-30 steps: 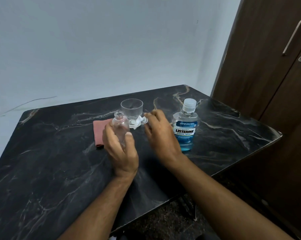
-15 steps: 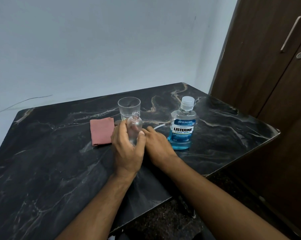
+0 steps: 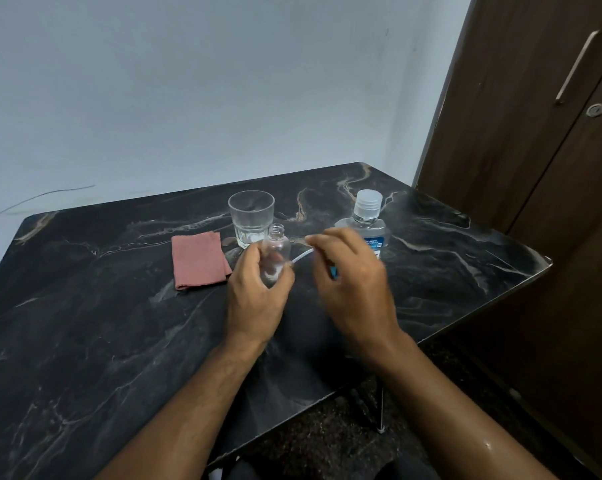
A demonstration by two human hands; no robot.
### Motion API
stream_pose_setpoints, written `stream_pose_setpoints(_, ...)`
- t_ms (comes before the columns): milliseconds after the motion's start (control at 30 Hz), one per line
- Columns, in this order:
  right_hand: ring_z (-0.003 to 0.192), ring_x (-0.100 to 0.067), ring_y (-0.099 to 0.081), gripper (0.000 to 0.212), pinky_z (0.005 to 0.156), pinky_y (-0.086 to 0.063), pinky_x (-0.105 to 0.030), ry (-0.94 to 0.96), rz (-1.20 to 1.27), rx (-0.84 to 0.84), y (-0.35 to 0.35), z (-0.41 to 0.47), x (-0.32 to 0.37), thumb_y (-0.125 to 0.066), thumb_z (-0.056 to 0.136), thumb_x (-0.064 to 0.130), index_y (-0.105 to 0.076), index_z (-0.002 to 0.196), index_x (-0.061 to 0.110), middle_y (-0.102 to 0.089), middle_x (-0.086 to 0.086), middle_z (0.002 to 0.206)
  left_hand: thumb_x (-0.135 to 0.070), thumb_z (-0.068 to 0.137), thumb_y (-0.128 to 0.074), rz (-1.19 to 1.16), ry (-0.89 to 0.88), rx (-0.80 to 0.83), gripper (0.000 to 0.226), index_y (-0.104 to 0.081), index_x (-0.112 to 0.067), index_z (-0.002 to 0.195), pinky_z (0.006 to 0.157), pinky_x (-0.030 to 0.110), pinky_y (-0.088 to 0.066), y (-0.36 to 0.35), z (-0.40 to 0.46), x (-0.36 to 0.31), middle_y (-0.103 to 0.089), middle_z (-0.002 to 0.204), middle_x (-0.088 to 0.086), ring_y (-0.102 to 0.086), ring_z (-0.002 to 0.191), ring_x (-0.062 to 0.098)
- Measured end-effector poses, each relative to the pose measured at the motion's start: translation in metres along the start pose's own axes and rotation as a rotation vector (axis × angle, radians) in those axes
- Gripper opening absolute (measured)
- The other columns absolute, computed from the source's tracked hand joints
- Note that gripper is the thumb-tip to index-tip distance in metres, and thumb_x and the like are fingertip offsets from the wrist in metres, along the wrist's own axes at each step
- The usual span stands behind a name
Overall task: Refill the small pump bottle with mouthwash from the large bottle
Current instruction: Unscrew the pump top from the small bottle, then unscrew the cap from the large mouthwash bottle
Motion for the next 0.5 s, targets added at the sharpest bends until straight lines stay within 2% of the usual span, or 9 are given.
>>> stream_pose_setpoints(100,0.092,-0.018,-0.066,0.015,0.081,-0.057,-0.027,-0.061,0.019,-0.146,0.028,0.009,-0.002,-0.070,0.090,-0.003,-0.074,0.103,0.002,-0.066,-0.009,0.103,-0.036,0.086,-0.072,0.026,-0.005,0.036,0.019,-0.063,-0.026,0.100,0.075,0.025,-0.053,-0.002,-0.001,0.001,-0.066,0.094,-0.011,-0.063,0.087,0.006)
stream_pose_setpoints(167,0.088,-0.012,-0.061,0.018,0.077,-0.053,-0.019,-0.140,0.016,-0.193,0.040,0.015,-0.009,-0.070,0.089,-0.003,-0.072,0.106,0.005,-0.062,-0.005,0.105,-0.033,0.086,-0.076,0.032,-0.006,0.052,0.023,-0.066,-0.025,0.105,0.075,0.019,-0.053,-0.002,-0.001,0.002,-0.069,0.098,-0.011,-0.065,0.088,0.003)
stream_pose_setpoints(233,0.086,-0.009,-0.055,0.025,0.074,-0.050,-0.018,-0.257,0.021,-0.217,0.046,0.019,-0.018,-0.070,0.087,0.002,-0.069,0.111,0.008,-0.058,-0.003,0.108,-0.033,0.084,-0.079,0.039,-0.006,0.063,0.031,-0.067,-0.024,0.112,0.076,0.017,-0.055,-0.003,-0.001,0.003,-0.070,0.102,-0.010,-0.066,0.089,0.002)
stream_pose_setpoints(333,0.093,-0.010,-0.052,0.040,0.078,-0.048,-0.019,-0.454,0.090,-0.159,0.047,0.020,-0.032,-0.077,0.085,0.020,-0.062,0.123,0.016,-0.052,0.001,0.114,-0.034,0.082,-0.082,0.042,0.011,0.066,0.045,-0.064,-0.023,0.123,0.083,0.023,-0.057,-0.003,0.000,0.005,-0.070,0.113,-0.010,-0.067,0.100,0.006)
stream_pose_setpoints(433,0.105,-0.007,-0.054,0.062,0.085,-0.048,-0.017,-0.603,0.159,-0.033,0.041,0.017,-0.043,-0.082,0.079,0.044,-0.056,0.132,0.022,-0.051,0.005,0.123,-0.031,0.082,-0.083,0.053,0.008,0.060,0.047,-0.062,-0.024,0.125,0.087,0.029,-0.058,-0.003,0.001,0.005,-0.070,0.116,-0.009,-0.068,0.105,0.009)
stream_pose_setpoints(500,0.109,-0.003,-0.053,0.075,0.084,-0.046,-0.015,-0.683,0.221,0.053,0.036,0.014,-0.049,-0.084,0.074,0.047,-0.051,0.138,0.024,-0.052,0.011,0.125,-0.030,0.083,-0.083,0.053,0.006,0.066,0.048,-0.062,-0.024,0.125,0.090,0.032,-0.059,-0.003,0.001,0.005,-0.070,0.116,-0.009,-0.068,0.105,0.009)
Point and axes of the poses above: each hand's wrist, its own z-axis towards the middle knuckle, its own y-axis out of the back of the hand, x = y × z, the point moved 2 cm from there along z, towards the middle knuckle
